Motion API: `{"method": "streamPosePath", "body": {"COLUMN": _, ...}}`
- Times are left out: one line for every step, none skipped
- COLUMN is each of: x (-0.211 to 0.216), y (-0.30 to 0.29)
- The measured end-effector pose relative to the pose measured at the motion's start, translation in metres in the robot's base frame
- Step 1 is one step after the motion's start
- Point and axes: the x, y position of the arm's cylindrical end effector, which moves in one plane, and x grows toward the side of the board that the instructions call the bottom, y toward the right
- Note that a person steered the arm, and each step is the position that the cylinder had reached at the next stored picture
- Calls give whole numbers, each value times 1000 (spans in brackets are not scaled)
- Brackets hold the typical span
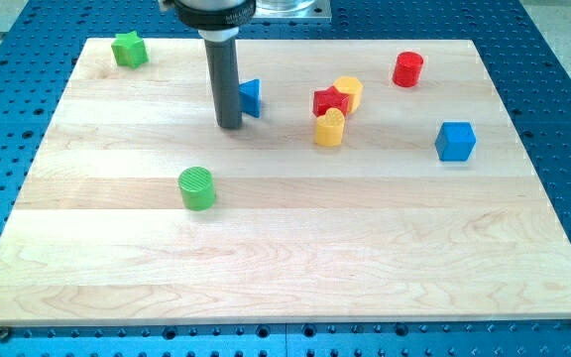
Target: Put triangle to the top center of the board
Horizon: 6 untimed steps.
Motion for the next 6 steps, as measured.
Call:
{"method": "streamPosePath", "body": {"x": -30, "y": 48}}
{"method": "streamPosePath", "body": {"x": -30, "y": 70}}
{"method": "streamPosePath", "body": {"x": -22, "y": 95}}
{"method": "streamPosePath", "body": {"x": -63, "y": 104}}
{"method": "streamPosePath", "body": {"x": -74, "y": 108}}
{"method": "streamPosePath", "body": {"x": -73, "y": 114}}
